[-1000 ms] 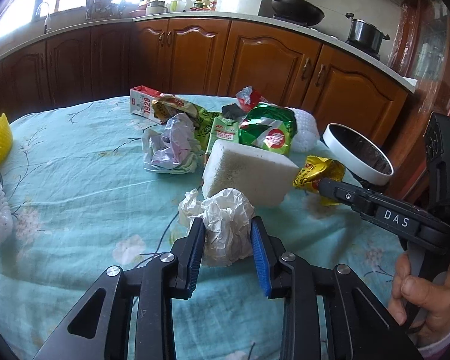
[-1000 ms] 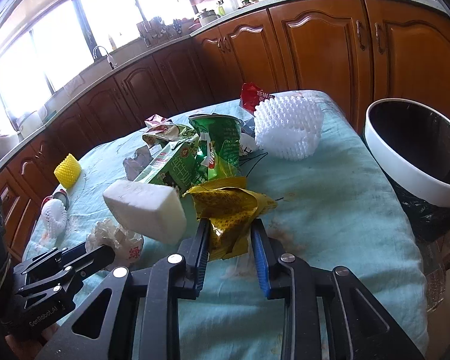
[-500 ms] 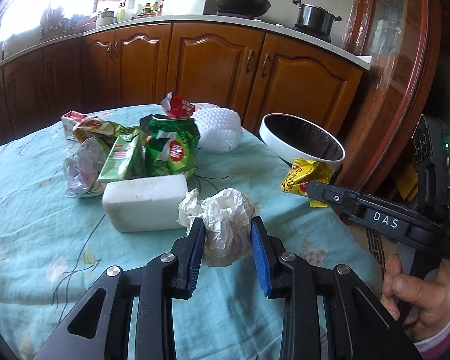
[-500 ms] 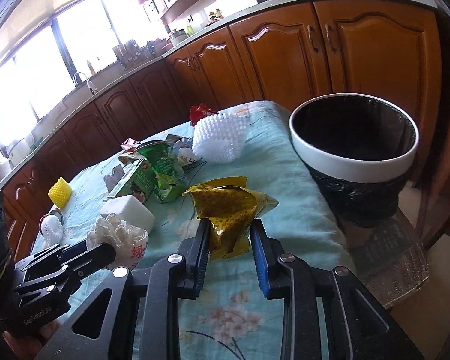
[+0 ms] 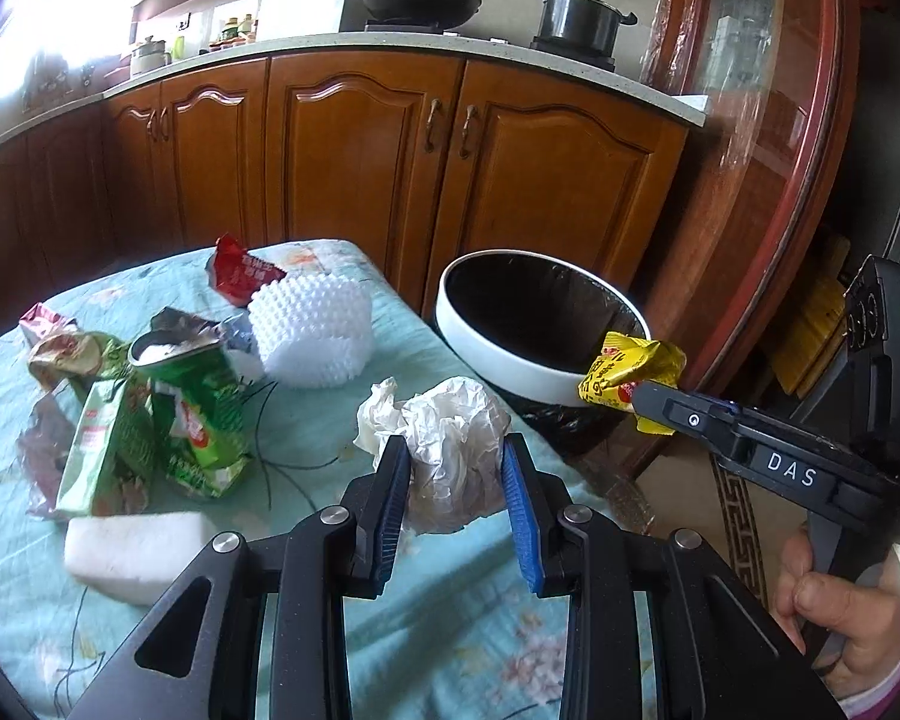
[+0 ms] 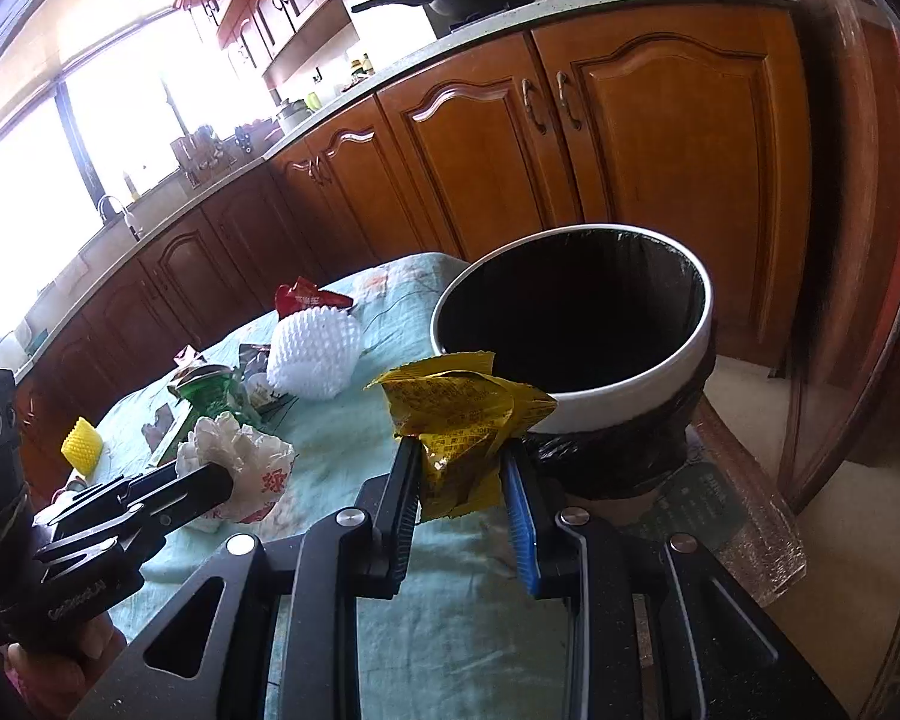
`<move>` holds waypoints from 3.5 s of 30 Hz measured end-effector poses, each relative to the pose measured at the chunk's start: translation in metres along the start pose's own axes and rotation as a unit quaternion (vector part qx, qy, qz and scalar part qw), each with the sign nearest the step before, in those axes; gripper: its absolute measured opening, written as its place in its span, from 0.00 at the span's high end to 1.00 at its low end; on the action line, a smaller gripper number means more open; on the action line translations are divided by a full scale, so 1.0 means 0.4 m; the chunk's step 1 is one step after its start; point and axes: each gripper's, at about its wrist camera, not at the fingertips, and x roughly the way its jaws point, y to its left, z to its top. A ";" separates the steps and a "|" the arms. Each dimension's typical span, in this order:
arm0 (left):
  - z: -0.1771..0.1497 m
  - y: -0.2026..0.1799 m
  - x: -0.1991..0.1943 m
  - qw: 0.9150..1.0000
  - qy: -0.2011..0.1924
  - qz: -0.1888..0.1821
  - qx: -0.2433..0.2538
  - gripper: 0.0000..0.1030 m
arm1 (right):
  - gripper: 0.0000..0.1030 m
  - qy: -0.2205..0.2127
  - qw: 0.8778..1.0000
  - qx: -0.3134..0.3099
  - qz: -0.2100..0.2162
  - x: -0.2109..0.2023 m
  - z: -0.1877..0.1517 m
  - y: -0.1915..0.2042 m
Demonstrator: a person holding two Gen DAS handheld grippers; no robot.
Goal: Collect trash
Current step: 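Carry the tissue and yellow wrapper with both tools over the trash bin, then open both tools to drop the tissue and wrapper into the bin, then move both open tools back over the trash on the table, then grasp the crumpled foil paper with the left tool while the right tool grasps the white foam block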
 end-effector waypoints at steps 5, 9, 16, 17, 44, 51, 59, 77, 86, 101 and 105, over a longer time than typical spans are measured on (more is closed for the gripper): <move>0.051 -0.031 0.068 1.000 -0.003 -0.009 0.007 0.70 | 0.73 -0.006 1.000 0.003 -0.010 0.013 0.045 -0.040; 0.093 -0.055 0.128 1.000 -0.002 -0.013 0.009 0.70 | 0.73 -0.007 1.000 0.001 -0.018 0.031 0.079 -0.066; 0.165 -0.077 0.241 1.000 0.010 -0.020 0.006 0.69 | 0.73 0.002 1.000 0.002 -0.031 0.078 0.123 -0.117; 0.174 -0.079 0.258 1.000 0.012 -0.020 0.006 0.69 | 0.73 0.004 0.999 0.003 -0.033 0.085 0.128 -0.126; 0.116 -0.051 0.229 1.000 0.016 0.001 -0.016 0.26 | 0.19 0.000 0.998 0.060 -0.017 0.086 0.124 -0.184; 0.020 0.005 0.101 0.999 0.012 0.011 -0.041 0.25 | 0.19 0.009 0.998 0.061 0.011 0.064 0.058 -0.102; -0.052 0.086 -0.048 0.996 -0.007 0.043 -0.072 0.25 | 0.19 0.035 0.998 0.044 0.040 0.071 -0.019 0.003; -0.160 0.248 -0.243 0.978 -0.022 0.120 -0.167 0.25 | 0.19 0.078 0.990 -0.036 0.116 0.106 -0.100 0.220; -0.119 0.380 -0.231 0.970 -0.012 0.141 -0.200 0.25 | 0.19 0.118 0.970 -0.114 0.179 0.161 -0.122 0.349; -0.064 0.468 -0.059 0.974 0.053 0.120 -0.182 0.69 | 0.28 0.126 0.949 -0.210 0.197 0.249 -0.104 0.489; -0.068 0.456 -0.073 0.976 0.042 0.125 -0.171 0.80 | 0.56 0.131 0.951 -0.199 0.195 0.251 -0.110 0.483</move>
